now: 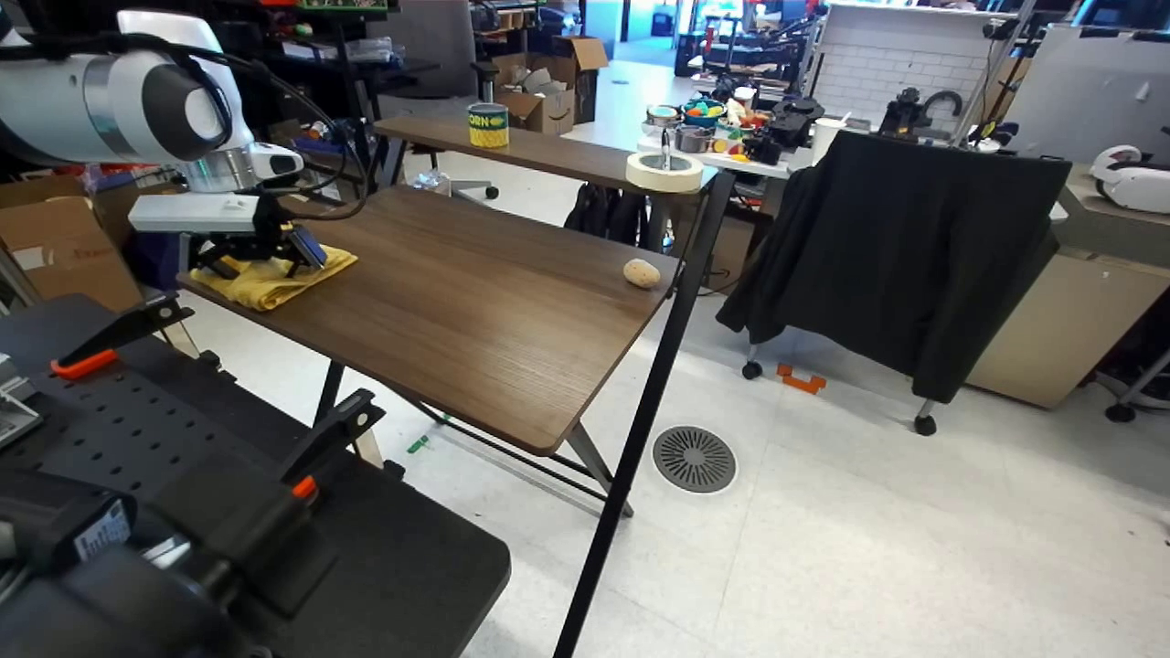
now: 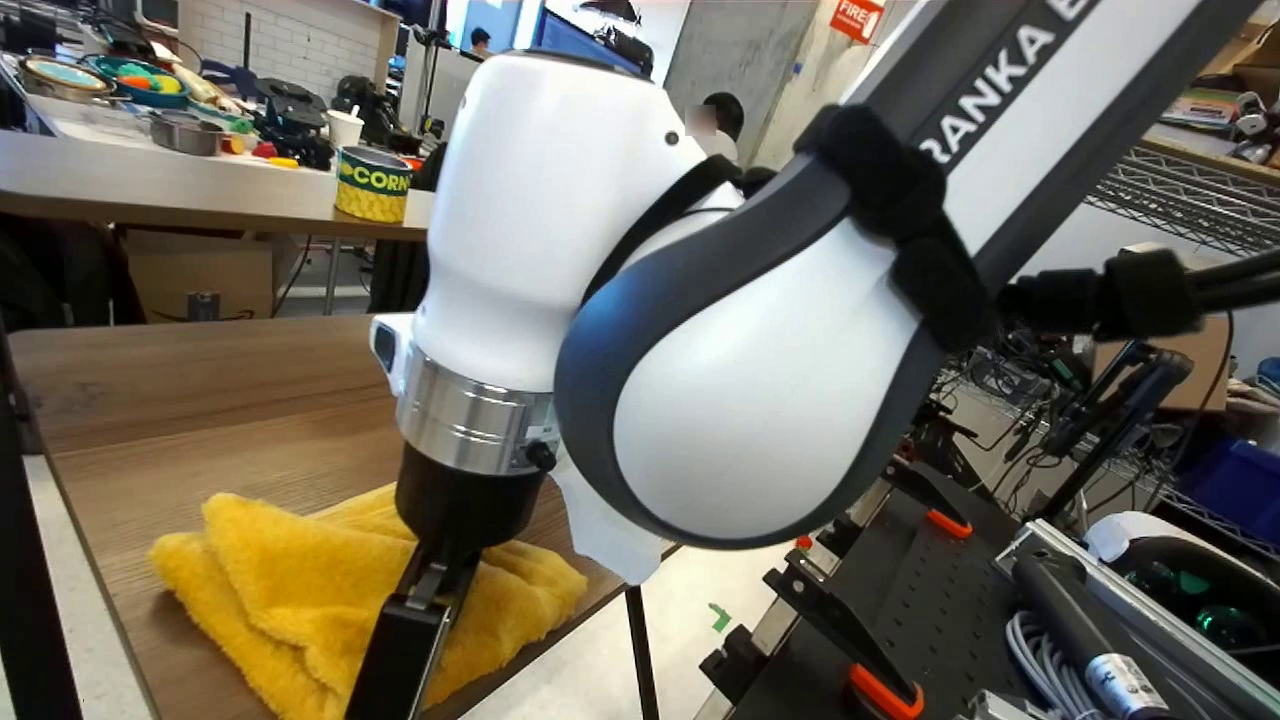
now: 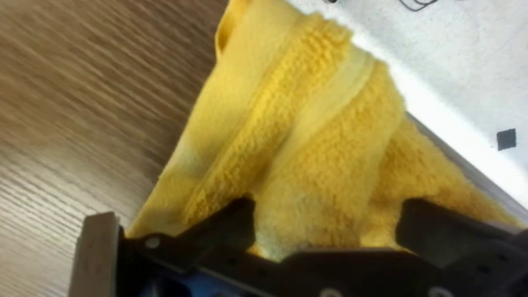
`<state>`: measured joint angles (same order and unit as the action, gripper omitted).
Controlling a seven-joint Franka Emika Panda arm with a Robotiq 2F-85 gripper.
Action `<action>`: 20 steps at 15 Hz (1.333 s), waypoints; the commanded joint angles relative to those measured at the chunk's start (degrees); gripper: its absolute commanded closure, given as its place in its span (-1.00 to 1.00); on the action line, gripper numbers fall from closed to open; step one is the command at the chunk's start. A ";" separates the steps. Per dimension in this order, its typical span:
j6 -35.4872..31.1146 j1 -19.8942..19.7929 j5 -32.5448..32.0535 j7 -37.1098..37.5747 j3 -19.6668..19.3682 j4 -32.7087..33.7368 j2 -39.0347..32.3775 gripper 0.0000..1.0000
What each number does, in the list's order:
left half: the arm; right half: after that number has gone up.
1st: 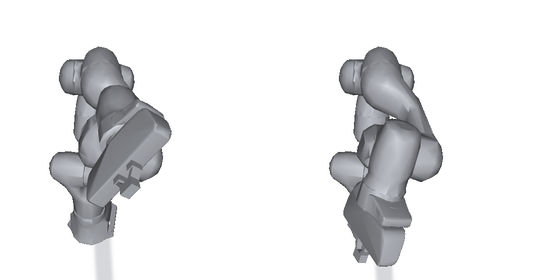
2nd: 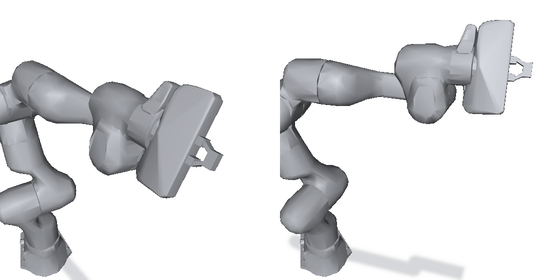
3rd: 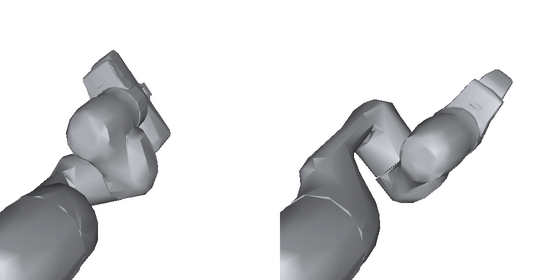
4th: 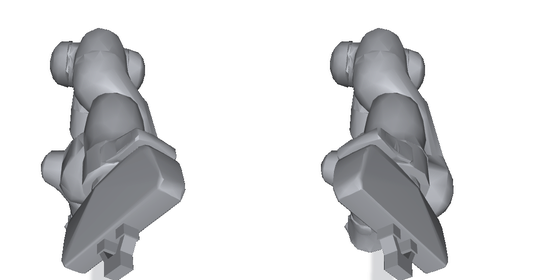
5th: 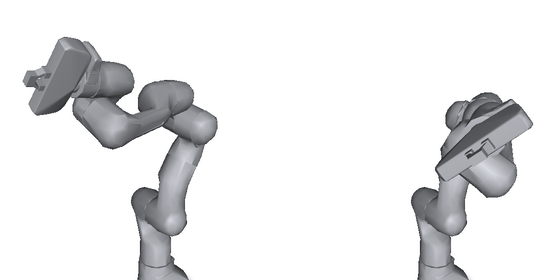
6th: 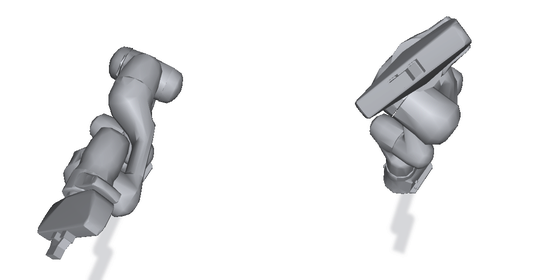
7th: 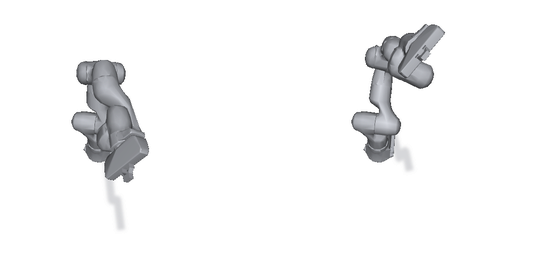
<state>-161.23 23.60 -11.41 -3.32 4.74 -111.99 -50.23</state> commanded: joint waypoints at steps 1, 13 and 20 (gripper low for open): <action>3.54 -3.44 -0.36 -2.00 0.44 0.30 -0.47 -1.00; 2.43 -14.30 0.57 8.63 -16.21 -2.13 -2.77 -1.00; 0.08 -16.14 3.10 19.80 -23.13 -2.09 -5.84 -1.00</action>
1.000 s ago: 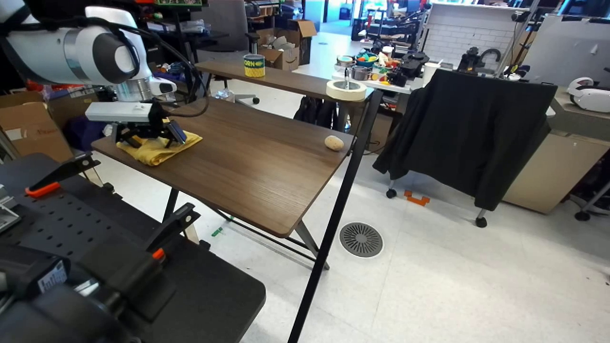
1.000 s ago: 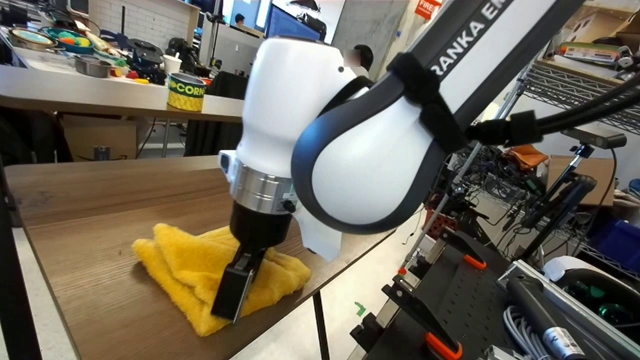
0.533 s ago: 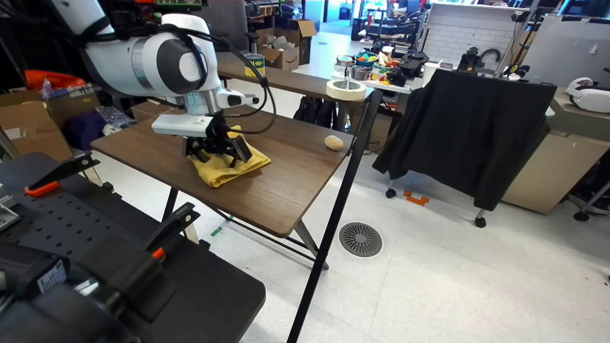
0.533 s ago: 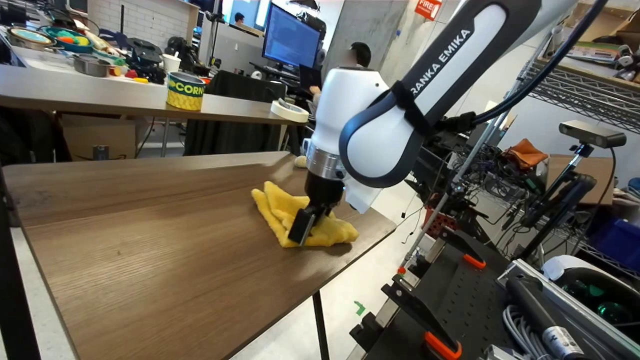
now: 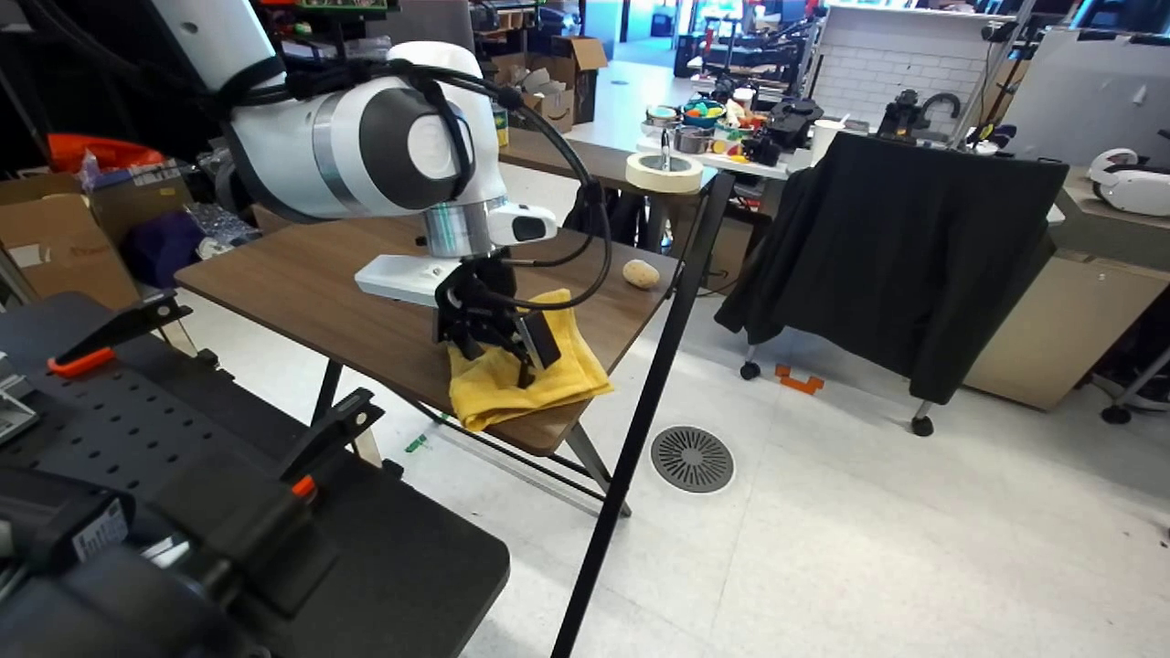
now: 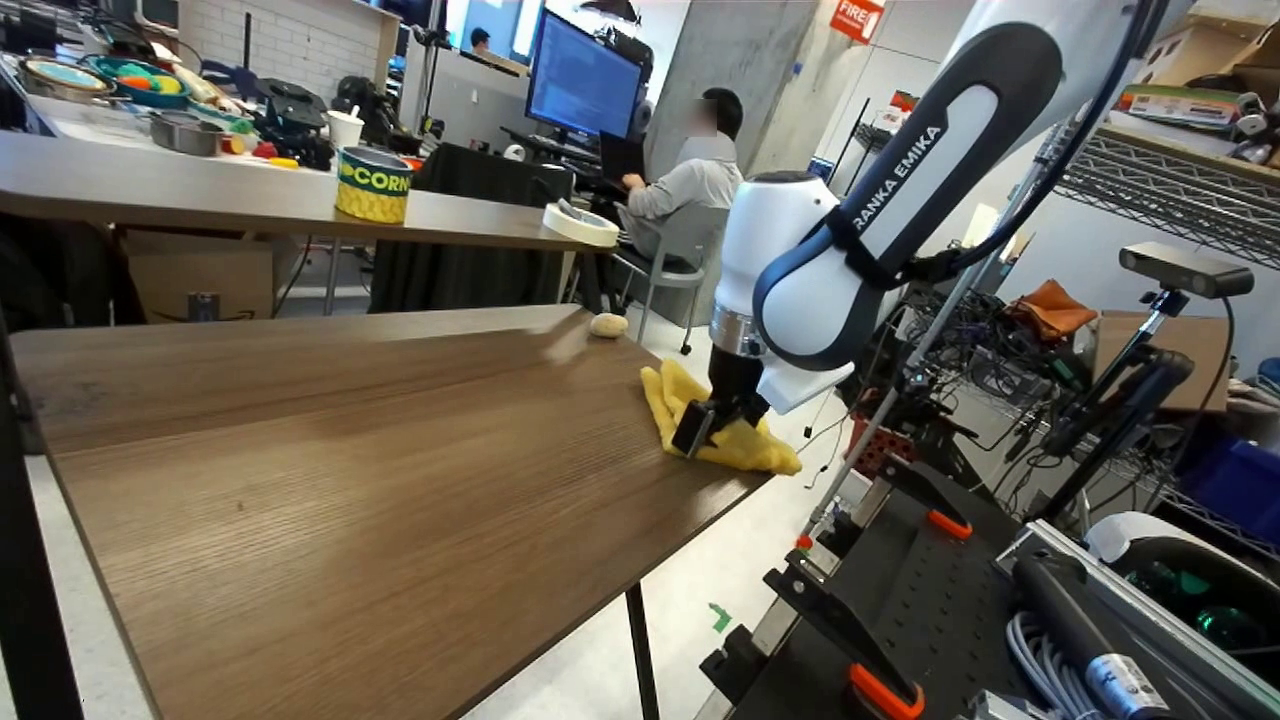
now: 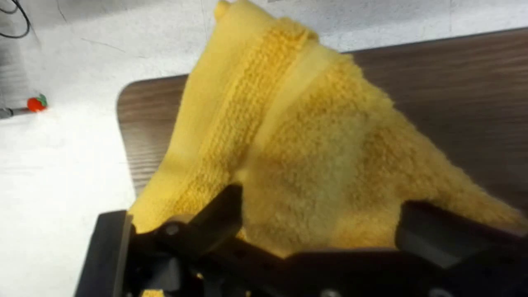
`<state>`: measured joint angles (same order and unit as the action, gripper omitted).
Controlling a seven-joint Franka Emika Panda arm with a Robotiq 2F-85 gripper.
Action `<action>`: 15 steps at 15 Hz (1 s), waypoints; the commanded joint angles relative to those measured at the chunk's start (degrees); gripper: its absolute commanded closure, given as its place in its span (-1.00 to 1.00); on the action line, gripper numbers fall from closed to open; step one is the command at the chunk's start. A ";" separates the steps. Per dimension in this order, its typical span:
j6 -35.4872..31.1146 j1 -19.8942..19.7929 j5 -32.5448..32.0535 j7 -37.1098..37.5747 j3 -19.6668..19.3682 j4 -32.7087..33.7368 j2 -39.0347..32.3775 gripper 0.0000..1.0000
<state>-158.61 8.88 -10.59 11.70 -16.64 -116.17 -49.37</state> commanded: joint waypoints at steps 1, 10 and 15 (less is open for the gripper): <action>-3.00 -1.86 4.01 6.71 -1.12 3.12 -7.08 -1.00; -19.15 6.17 13.81 16.22 -2.99 7.41 -10.33 -1.00; -19.90 9.48 21.46 20.17 -9.88 12.03 -17.27 -1.00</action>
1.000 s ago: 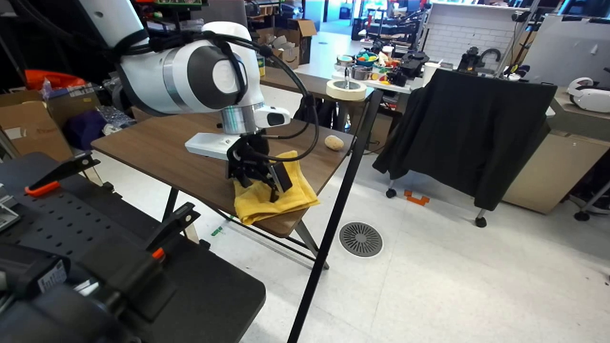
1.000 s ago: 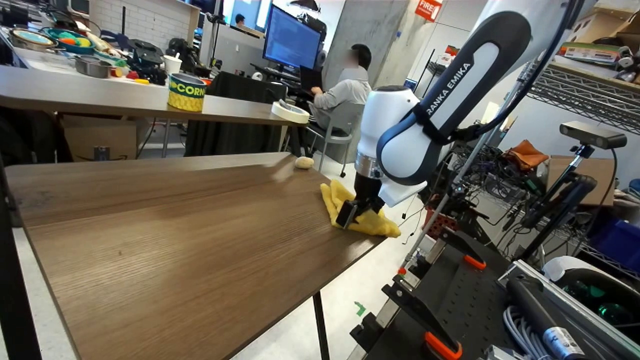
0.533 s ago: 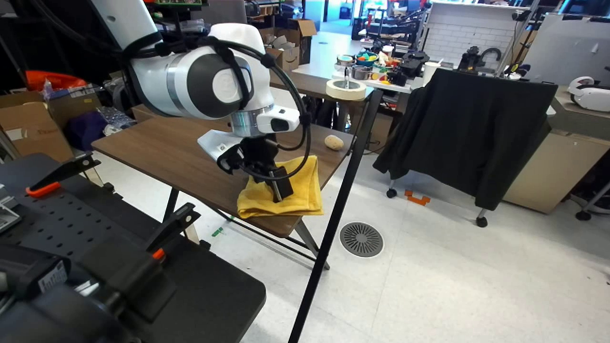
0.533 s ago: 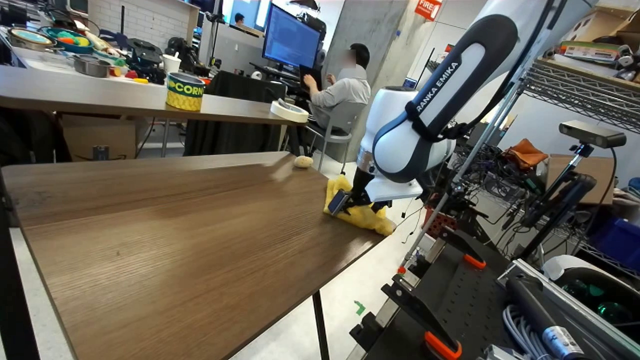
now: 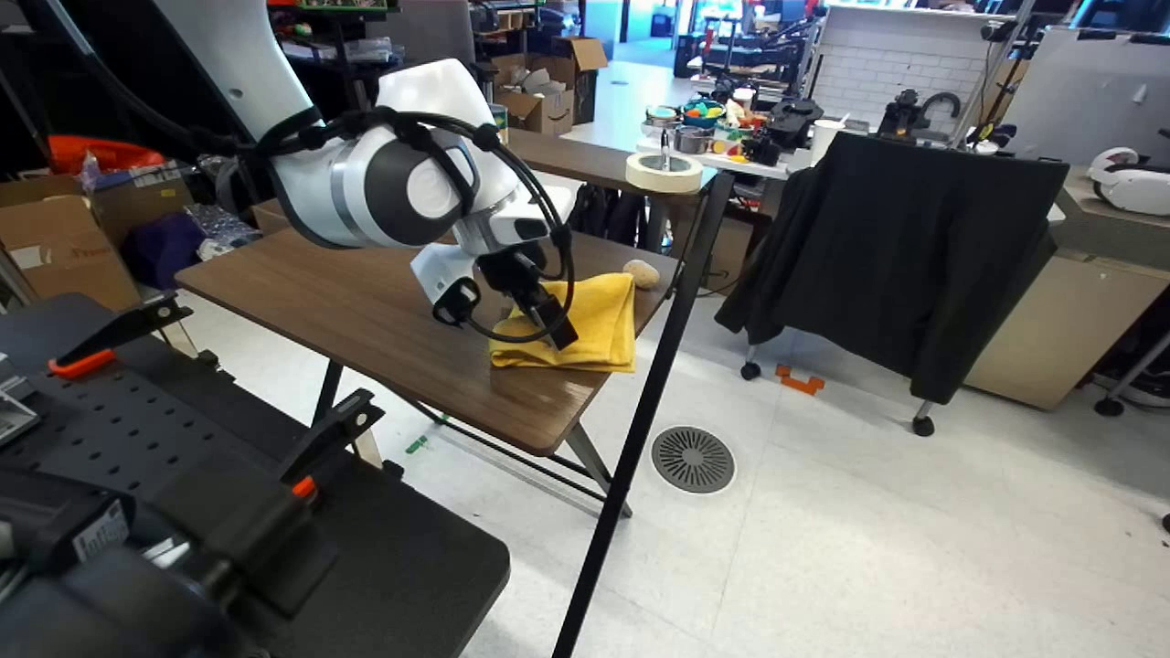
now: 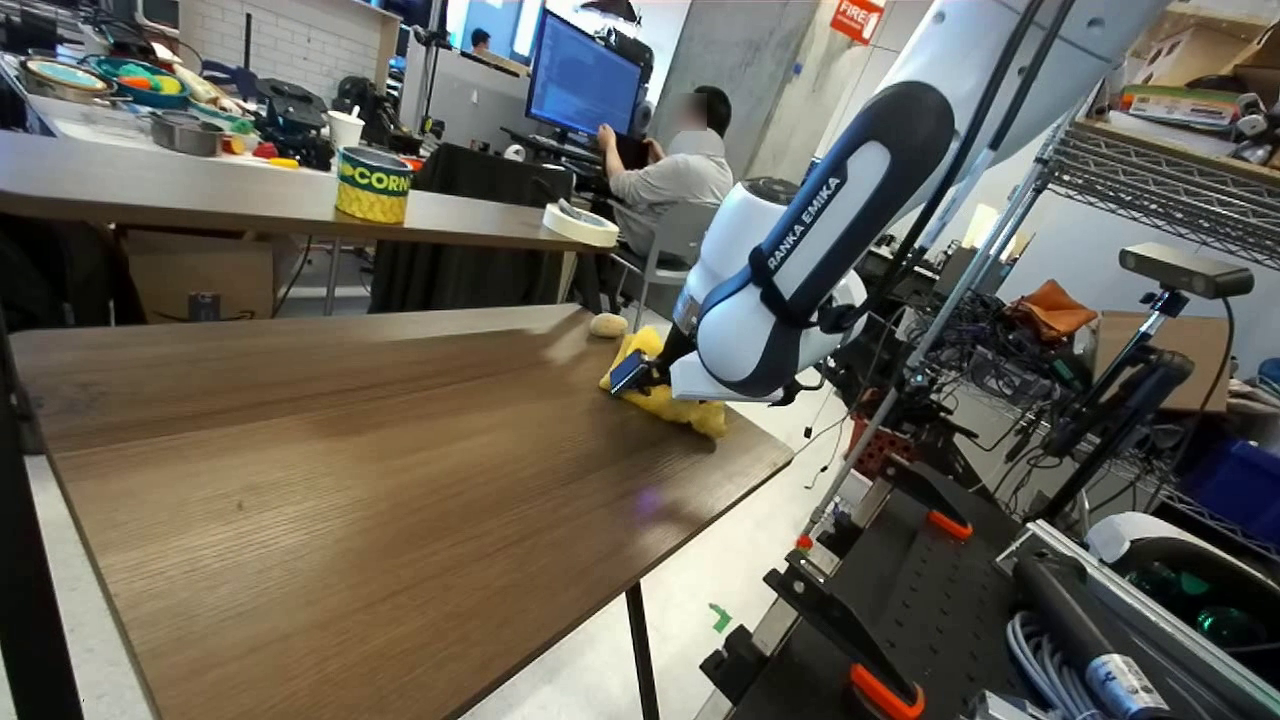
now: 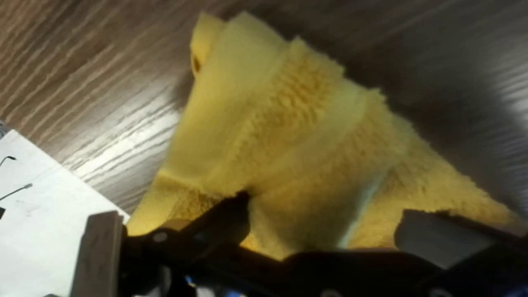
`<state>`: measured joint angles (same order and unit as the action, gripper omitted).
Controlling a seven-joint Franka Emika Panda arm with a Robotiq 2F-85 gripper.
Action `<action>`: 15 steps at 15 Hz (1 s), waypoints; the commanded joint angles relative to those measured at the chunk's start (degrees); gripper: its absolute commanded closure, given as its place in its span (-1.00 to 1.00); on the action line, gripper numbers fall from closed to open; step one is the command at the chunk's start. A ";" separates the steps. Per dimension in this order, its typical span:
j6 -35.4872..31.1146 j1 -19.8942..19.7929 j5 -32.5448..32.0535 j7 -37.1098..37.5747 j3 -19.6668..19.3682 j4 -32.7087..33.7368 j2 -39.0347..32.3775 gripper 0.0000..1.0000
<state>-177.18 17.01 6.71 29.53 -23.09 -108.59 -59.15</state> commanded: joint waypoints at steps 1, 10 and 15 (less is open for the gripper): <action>-0.75 1.17 5.11 2.27 -3.28 4.91 -7.71 -1.00; -10.96 4.47 2.94 -10.93 10.53 -3.71 2.65 -1.00; -8.89 -2.39 -1.19 -19.38 25.48 -3.46 4.75 -1.00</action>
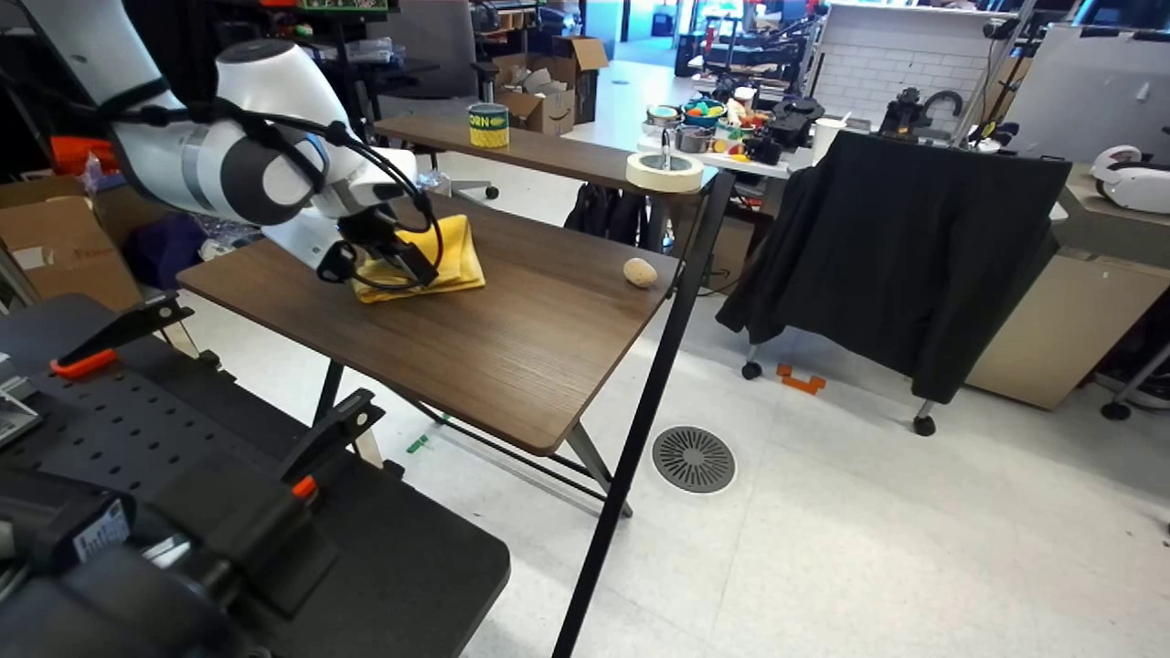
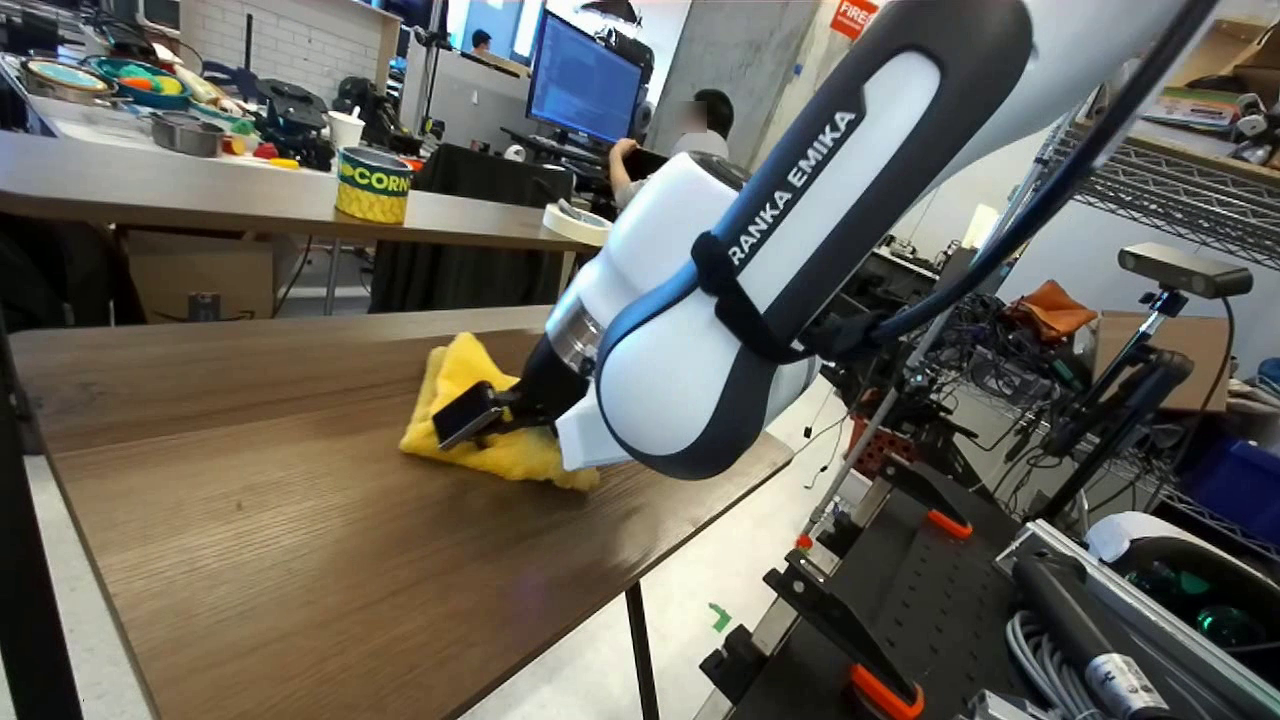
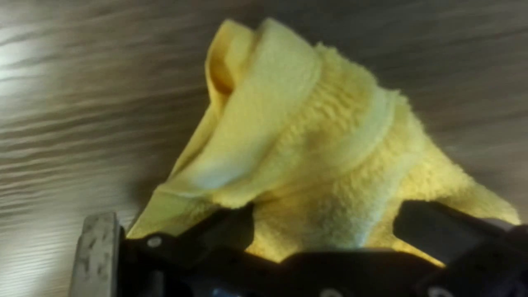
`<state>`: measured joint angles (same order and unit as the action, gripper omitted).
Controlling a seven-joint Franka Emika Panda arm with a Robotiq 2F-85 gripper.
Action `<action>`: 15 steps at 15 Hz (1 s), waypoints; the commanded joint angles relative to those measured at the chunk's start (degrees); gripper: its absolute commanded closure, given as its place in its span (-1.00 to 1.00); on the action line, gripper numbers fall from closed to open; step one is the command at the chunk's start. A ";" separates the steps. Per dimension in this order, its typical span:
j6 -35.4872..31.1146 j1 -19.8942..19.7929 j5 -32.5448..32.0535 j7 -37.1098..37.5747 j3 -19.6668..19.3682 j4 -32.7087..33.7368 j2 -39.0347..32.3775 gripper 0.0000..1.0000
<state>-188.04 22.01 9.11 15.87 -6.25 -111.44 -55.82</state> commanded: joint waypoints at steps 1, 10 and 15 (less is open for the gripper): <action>3.85 -9.84 -4.28 -7.03 10.81 -0.26 1.35 -1.00; 10.94 -14.90 0.05 -3.60 0.76 3.07 -0.48 -1.00; 13.55 -12.13 -3.22 -6.37 4.23 5.71 -1.12 -1.00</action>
<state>-176.58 7.07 7.45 10.34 -3.61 -108.81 -54.41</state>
